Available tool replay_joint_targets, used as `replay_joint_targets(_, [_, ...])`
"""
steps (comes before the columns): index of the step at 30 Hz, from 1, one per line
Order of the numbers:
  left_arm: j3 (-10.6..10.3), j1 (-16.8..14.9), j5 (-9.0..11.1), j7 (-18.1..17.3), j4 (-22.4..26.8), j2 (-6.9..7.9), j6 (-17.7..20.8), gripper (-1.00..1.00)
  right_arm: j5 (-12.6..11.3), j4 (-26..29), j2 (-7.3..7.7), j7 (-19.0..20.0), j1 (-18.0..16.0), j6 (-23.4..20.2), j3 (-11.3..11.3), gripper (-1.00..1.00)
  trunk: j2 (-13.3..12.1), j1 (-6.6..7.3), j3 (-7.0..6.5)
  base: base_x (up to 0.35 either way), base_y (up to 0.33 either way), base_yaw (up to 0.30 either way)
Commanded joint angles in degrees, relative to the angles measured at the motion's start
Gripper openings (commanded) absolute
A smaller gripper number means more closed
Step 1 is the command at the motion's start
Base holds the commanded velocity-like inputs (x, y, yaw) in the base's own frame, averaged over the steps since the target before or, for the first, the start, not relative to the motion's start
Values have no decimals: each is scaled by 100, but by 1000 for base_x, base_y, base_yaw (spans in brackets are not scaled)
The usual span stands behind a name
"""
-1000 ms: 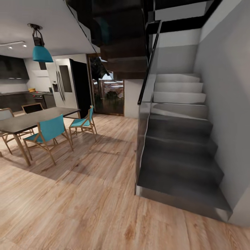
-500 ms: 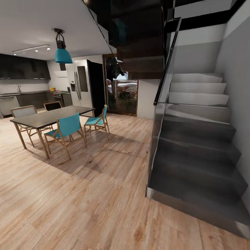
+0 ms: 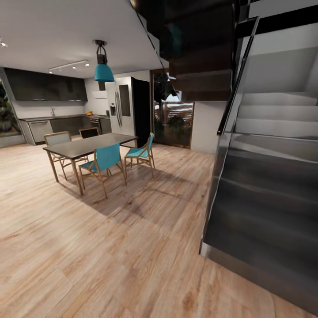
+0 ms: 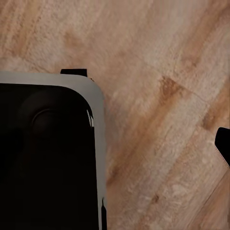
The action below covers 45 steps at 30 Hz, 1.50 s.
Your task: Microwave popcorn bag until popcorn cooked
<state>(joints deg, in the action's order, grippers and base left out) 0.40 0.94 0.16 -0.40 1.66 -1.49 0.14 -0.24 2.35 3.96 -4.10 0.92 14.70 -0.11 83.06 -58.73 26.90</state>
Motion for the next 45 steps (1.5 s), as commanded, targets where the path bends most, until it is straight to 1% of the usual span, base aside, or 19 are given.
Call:
replay_joint_targets(1, [1,3,2,-4,10,0,1,100,-2,11,0,-12,6,6,0,100,2,0,3,0,0,260])
replay_joint_targets(30, [-2,3,2,-4,10,-1,3,100,-2,11,0,-12,7,5,3,100,2,0,3,0,0,260])
replay_joint_targets(38, [-2,3,2,-13,12,4,59,100,-2,11,0,-12,6,2,3,100,2,0,3,0,0,260])
replay_joint_targets(45, [15,3,2,9,19,0,-20,100,-2,11,0,-12,7,6,3,100,2,0,3,0,0,260])
